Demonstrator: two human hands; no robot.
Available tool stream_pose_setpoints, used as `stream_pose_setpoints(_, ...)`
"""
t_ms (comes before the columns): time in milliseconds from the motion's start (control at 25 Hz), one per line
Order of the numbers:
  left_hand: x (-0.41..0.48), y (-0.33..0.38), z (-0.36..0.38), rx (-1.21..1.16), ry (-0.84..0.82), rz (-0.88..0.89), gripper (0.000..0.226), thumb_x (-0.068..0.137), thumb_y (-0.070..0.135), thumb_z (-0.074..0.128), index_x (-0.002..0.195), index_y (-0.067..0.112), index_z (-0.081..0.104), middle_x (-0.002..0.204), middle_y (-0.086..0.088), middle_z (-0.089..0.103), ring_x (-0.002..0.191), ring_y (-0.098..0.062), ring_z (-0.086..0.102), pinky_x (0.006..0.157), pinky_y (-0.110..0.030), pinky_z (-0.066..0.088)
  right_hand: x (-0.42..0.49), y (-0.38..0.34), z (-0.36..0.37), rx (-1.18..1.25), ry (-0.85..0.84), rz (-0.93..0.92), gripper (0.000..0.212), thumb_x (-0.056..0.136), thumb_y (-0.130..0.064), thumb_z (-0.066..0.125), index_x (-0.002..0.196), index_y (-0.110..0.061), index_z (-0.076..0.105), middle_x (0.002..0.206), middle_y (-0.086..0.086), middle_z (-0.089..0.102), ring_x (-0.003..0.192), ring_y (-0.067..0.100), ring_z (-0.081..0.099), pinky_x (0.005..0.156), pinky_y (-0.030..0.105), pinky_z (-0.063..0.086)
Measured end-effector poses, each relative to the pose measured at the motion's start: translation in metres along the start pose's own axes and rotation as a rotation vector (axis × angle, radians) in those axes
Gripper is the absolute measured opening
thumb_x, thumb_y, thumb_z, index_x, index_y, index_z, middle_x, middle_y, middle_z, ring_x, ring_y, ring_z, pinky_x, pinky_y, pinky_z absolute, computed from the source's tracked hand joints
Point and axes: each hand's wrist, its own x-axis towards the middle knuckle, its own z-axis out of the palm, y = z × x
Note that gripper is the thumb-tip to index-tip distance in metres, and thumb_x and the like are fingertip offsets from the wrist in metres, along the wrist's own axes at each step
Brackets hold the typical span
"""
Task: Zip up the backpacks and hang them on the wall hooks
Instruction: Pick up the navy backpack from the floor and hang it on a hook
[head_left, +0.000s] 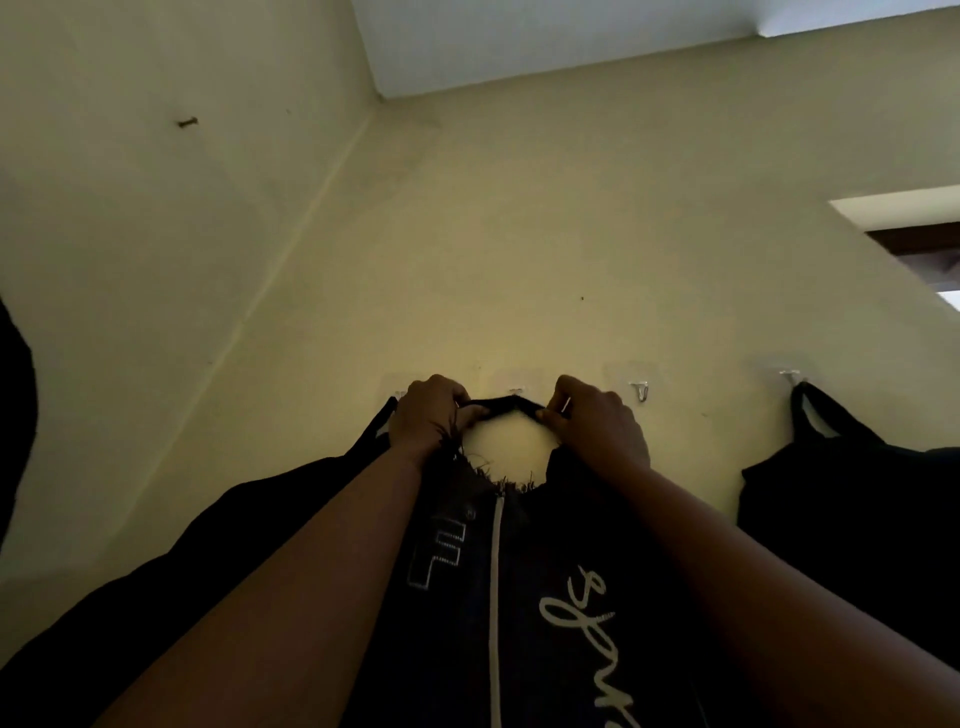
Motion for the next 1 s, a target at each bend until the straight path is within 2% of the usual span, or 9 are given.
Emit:
stream_pose_setpoints(80, -0.012, 0.006, -0.003, 0.049, -0.063, 0.038, 0.036, 0.082, 0.037, 0.066, 0.092, 0.004, 0.072, 0.099, -0.017, 0.072, 0.096, -0.031, 0.064, 0.079, -0.033, 0.048, -0.012, 0.000, -0.001, 0.012, -0.036, 0.017, 0.017, 0.091, -0.034, 0.053, 0.096, -0.019, 0.056, 0.105, 0.013, 0.066, 0.094, 0.033, 0.061, 0.073, 0.035, 0.045)
stream_pose_setpoints(200, -0.024, 0.019, -0.016, 0.084, -0.194, 0.029, 0.048, 0.083, 0.042, 0.063, 0.111, 0.003, 0.065, 0.115, -0.017, 0.067, 0.108, -0.029, 0.061, 0.087, -0.031, 0.045, -0.028, -0.002, -0.005, 0.099, -0.103, 0.067, 0.023, 0.094, -0.029, 0.048, 0.111, -0.017, 0.057, 0.115, 0.010, 0.064, 0.103, 0.029, 0.059, 0.075, 0.030, 0.039)
stream_pose_setpoints(280, -0.035, 0.028, -0.028, 0.029, -0.277, -0.030, 0.062, 0.082, 0.052, 0.051, 0.122, 0.005, 0.058, 0.126, -0.017, 0.061, 0.117, -0.028, 0.057, 0.093, -0.029, 0.042, -0.041, -0.004, -0.010, 0.237, -0.140, 0.124, 0.030, 0.095, -0.028, 0.047, 0.120, -0.015, 0.057, 0.123, 0.010, 0.062, 0.109, 0.026, 0.059, 0.081, 0.027, 0.041)
stream_pose_setpoints(320, -0.042, 0.033, -0.034, 0.004, -0.298, -0.058, 0.062, 0.085, 0.051, 0.047, 0.125, 0.005, 0.056, 0.130, -0.015, 0.059, 0.120, -0.027, 0.054, 0.096, -0.028, 0.041, -0.048, -0.007, -0.015, 0.297, -0.164, 0.145, 0.034, 0.096, -0.030, 0.046, 0.124, -0.014, 0.055, 0.127, 0.010, 0.060, 0.114, 0.025, 0.057, 0.086, 0.025, 0.041)
stream_pose_setpoints(440, -0.070, 0.053, -0.051, -0.162, -0.272, -0.138, 0.044, 0.096, 0.036, 0.043, 0.128, 0.008, 0.054, 0.135, -0.009, 0.055, 0.123, -0.023, 0.052, 0.098, -0.026, 0.038, -0.066, -0.012, -0.037, 0.420, -0.248, 0.222, 0.045, 0.097, -0.039, 0.040, 0.135, -0.016, 0.047, 0.138, 0.007, 0.052, 0.126, 0.023, 0.048, 0.095, 0.024, 0.036)
stream_pose_setpoints(640, -0.117, 0.087, -0.071, -0.303, -0.151, -0.265, 0.041, 0.095, 0.032, 0.046, 0.131, 0.015, 0.052, 0.136, -0.005, 0.053, 0.123, -0.017, 0.048, 0.089, -0.018, 0.033, -0.105, -0.014, -0.070, 0.654, -0.198, 0.420, 0.047, 0.094, -0.045, 0.042, 0.134, -0.021, 0.049, 0.139, 0.004, 0.051, 0.121, 0.020, 0.049, 0.087, 0.020, 0.033)
stream_pose_setpoints(760, -0.143, 0.110, -0.087, -0.387, -0.123, -0.302, 0.039, 0.094, 0.034, 0.048, 0.129, 0.016, 0.055, 0.138, -0.003, 0.051, 0.126, -0.017, 0.047, 0.093, -0.018, 0.033, -0.136, -0.025, -0.107, 0.768, -0.184, 0.533, 0.046, 0.094, -0.045, 0.042, 0.132, -0.020, 0.049, 0.134, 0.004, 0.052, 0.109, 0.017, 0.049, 0.089, 0.025, 0.037)
stream_pose_setpoints(880, -0.183, 0.141, -0.112, -0.543, -0.142, -0.385, 0.038, 0.095, 0.035, 0.047, 0.126, 0.016, 0.056, 0.136, -0.003, 0.053, 0.125, -0.018, 0.049, 0.096, -0.022, 0.035, -0.178, -0.036, -0.154, 0.785, -0.148, 0.664, 0.047, 0.093, -0.048, 0.042, 0.132, -0.023, 0.049, 0.137, 0.002, 0.050, 0.121, 0.021, 0.047, 0.105, 0.035, 0.038)
stream_pose_setpoints(1000, -0.243, 0.175, -0.135, -0.683, -0.184, -0.502, 0.042, 0.095, 0.038, 0.043, 0.130, 0.016, 0.053, 0.136, -0.004, 0.054, 0.126, -0.020, 0.049, 0.099, -0.026, 0.037, -0.236, -0.046, -0.196, 0.762, -0.164, 0.779, 0.052, 0.088, -0.055, 0.046, 0.132, -0.028, 0.049, 0.137, 0.000, 0.051, 0.125, 0.020, 0.047, 0.107, 0.039, 0.039)
